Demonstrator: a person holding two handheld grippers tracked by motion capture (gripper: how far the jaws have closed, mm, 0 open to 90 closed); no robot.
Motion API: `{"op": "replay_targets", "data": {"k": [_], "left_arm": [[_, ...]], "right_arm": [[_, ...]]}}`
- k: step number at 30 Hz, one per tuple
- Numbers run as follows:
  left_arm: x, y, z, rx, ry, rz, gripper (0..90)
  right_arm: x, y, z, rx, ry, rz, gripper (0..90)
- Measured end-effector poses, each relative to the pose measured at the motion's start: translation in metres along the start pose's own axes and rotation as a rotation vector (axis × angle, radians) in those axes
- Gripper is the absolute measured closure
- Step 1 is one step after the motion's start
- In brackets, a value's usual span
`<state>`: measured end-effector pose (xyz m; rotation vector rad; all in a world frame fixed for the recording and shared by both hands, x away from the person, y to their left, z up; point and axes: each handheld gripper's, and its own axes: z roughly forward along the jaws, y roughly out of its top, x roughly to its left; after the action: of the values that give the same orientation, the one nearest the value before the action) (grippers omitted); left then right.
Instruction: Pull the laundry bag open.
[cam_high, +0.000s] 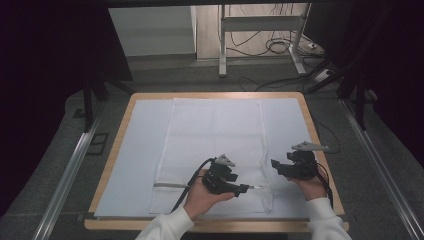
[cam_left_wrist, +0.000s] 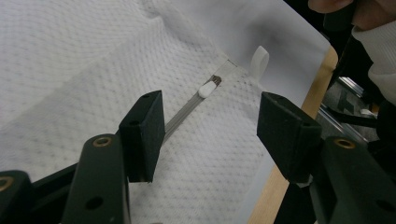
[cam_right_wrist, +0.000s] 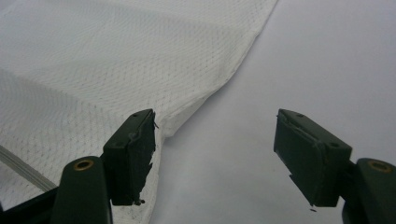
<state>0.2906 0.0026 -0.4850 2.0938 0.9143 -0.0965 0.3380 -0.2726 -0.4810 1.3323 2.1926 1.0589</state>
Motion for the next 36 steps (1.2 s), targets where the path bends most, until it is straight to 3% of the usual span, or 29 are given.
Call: {"op": "replay_targets", "data": {"k": [23,36], "left_arm": [[0.006,0.011,0.041,0.086,-0.071,-0.099,45.7],[0.005,0.015,0.059,0.117,-0.081,-0.11,49.3]], "right_arm": [[-0.002,-0.001,-0.002,-0.01,-0.011,-0.014,28.5],[-0.003,-0.002,-0.002,-0.008,-0.027,-0.019,28.5]]}}
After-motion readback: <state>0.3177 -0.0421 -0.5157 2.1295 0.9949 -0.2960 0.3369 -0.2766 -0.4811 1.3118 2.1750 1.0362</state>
